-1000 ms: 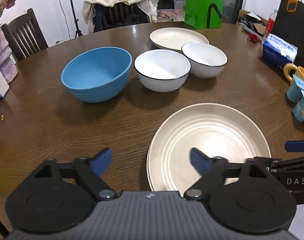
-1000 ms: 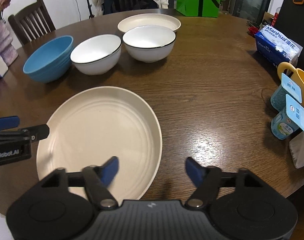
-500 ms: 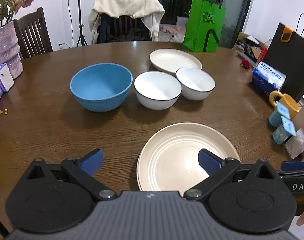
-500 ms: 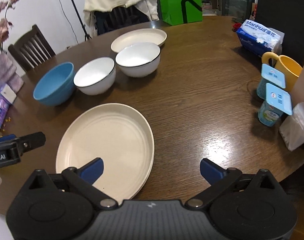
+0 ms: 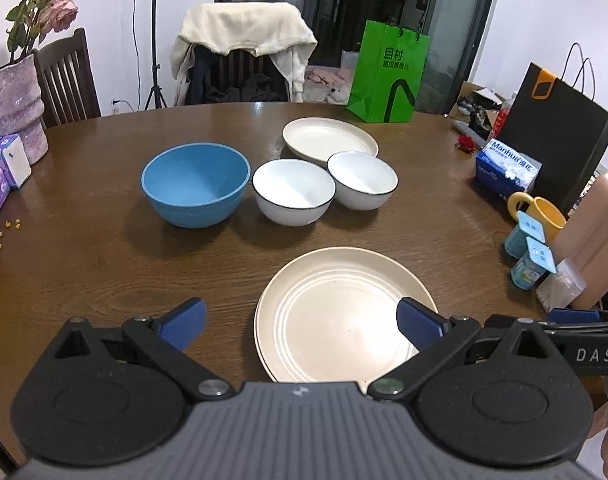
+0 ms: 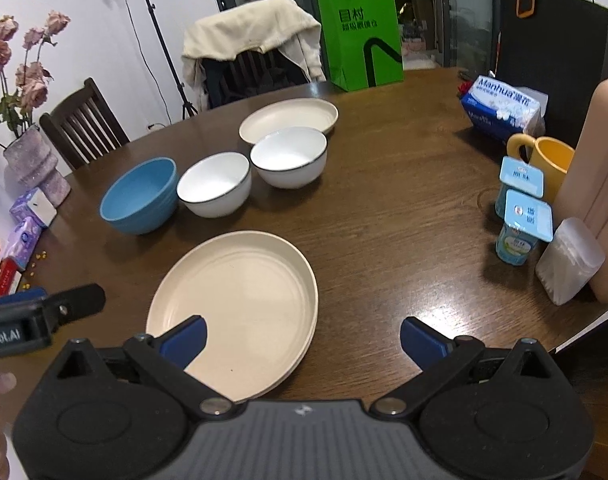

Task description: Organize plates and bowls

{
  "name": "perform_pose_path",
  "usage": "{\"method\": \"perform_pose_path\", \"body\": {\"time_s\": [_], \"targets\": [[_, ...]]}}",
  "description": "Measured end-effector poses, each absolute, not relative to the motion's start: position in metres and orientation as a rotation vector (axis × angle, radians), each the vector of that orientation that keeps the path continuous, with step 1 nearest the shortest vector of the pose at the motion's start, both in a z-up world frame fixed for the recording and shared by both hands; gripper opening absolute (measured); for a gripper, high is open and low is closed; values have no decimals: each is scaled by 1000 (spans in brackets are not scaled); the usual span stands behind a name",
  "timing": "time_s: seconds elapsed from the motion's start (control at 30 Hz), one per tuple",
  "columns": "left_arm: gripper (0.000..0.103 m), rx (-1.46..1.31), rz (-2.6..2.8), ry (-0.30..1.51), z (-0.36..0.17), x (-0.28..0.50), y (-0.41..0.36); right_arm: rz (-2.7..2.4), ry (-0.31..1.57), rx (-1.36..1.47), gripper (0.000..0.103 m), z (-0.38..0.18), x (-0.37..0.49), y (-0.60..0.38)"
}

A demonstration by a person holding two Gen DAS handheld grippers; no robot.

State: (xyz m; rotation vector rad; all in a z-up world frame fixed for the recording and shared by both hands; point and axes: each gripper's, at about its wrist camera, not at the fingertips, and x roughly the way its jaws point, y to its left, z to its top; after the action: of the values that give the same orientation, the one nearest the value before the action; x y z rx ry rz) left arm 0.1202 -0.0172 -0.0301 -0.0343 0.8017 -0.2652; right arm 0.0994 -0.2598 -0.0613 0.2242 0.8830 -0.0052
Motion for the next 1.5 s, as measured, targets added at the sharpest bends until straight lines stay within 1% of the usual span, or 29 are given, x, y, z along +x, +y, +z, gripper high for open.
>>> {"method": "perform_pose_path", "body": {"time_s": [0.27, 0.83, 1.03, 1.3, 1.5], "targets": [[103, -29, -300, 770, -21, 131, -4, -53, 877, 236, 103, -53, 105, -249], [103, -66, -282, 745, -15, 171, 68, -106, 825, 243, 103, -34, 140, -188], [103, -94, -293, 763, -19, 182, 87, -117, 863, 228, 103, -38, 152, -164], [103, -80, -304, 772, -15, 204, 86, -140, 910, 233, 103, -41, 164, -163], [103, -92, -284, 763, -5, 232, 72, -137, 880, 232, 103, -30, 189, -187]]}}
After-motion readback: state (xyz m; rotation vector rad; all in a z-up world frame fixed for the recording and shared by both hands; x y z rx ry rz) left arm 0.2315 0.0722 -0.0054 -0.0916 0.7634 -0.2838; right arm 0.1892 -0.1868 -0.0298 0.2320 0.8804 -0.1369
